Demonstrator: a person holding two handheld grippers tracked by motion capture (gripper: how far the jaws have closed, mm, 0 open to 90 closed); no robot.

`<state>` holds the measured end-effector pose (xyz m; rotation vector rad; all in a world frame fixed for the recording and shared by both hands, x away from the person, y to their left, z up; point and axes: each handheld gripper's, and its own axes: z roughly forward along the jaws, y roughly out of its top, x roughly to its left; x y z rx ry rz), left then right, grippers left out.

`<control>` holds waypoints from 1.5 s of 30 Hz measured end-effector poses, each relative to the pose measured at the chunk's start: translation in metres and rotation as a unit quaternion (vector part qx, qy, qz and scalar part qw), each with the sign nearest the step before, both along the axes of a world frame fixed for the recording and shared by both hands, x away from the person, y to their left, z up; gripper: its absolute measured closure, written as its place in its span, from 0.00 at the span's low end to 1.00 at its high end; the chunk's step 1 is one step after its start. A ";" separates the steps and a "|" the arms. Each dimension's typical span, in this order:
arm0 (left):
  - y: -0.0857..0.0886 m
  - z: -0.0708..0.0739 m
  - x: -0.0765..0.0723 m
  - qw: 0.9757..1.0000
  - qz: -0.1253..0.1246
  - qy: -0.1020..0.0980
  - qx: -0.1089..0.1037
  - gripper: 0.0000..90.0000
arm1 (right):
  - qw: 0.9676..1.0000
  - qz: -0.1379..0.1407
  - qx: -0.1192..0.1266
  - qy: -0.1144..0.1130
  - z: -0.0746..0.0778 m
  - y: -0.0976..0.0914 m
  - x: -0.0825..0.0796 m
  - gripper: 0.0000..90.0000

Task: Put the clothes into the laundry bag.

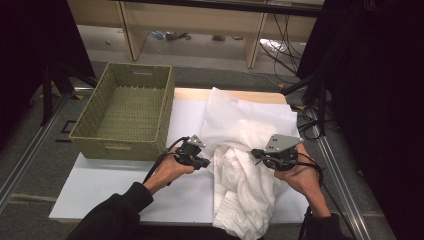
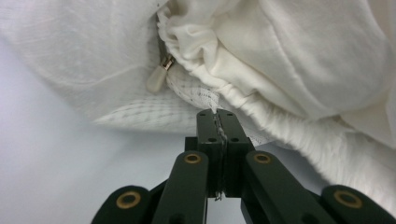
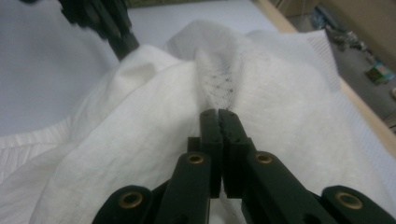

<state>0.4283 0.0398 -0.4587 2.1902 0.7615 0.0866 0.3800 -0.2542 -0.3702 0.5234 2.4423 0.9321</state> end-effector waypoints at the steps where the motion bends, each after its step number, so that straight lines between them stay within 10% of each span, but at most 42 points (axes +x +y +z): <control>1: 0.006 0.003 -0.002 1.000 -0.006 -0.004 0.006 0.99 | 1.000 -0.008 -0.003 0.013 -0.004 0.001 0.000 1.00; 7: 0.041 0.006 -0.026 1.000 0.001 -0.021 0.021 0.99 | 0.999 -0.011 -0.021 0.024 -0.016 0.004 0.005 1.00; 16: 0.071 -0.004 -0.064 1.000 -0.005 0.009 0.004 0.98 | 1.000 -0.011 -0.011 -0.002 -0.003 0.003 0.003 1.00; 19: 0.056 0.002 -0.065 0.999 -0.010 -0.017 0.027 0.76 | 1.000 -0.010 -0.007 -0.013 0.004 0.003 0.001 1.00; 22: 0.040 0.017 -0.064 0.999 0.012 -0.046 0.005 0.56 | 1.000 -0.020 -0.001 -0.015 0.009 0.001 -0.001 1.00; 25: 0.015 0.026 -0.068 0.998 -0.027 -0.035 -0.033 0.52 | 1.000 -0.018 0.001 -0.025 0.012 -0.002 0.000 1.00; 29: -0.023 0.026 -0.074 0.998 -0.061 -0.025 -0.024 0.40 | 0.999 -0.019 0.003 -0.027 0.014 -0.005 0.000 1.00; 35: -0.063 0.012 -0.060 0.998 -0.037 0.013 -0.041 0.24 | 0.999 -0.021 0.008 -0.030 0.017 -0.006 -0.001 1.00; 38: -0.076 0.005 -0.044 0.998 -0.025 0.003 -0.051 0.34 | 0.999 -0.020 0.009 -0.030 0.017 -0.006 -0.001 1.00; 42: -0.081 0.004 -0.031 0.997 -0.018 0.002 -0.077 0.86 | 0.999 -0.020 0.009 -0.031 0.017 -0.005 -0.002 1.00; 45: -0.085 0.016 -0.020 0.997 0.004 -0.061 -0.039 0.90 | 0.999 -0.020 0.015 -0.032 0.020 -0.007 -0.004 1.00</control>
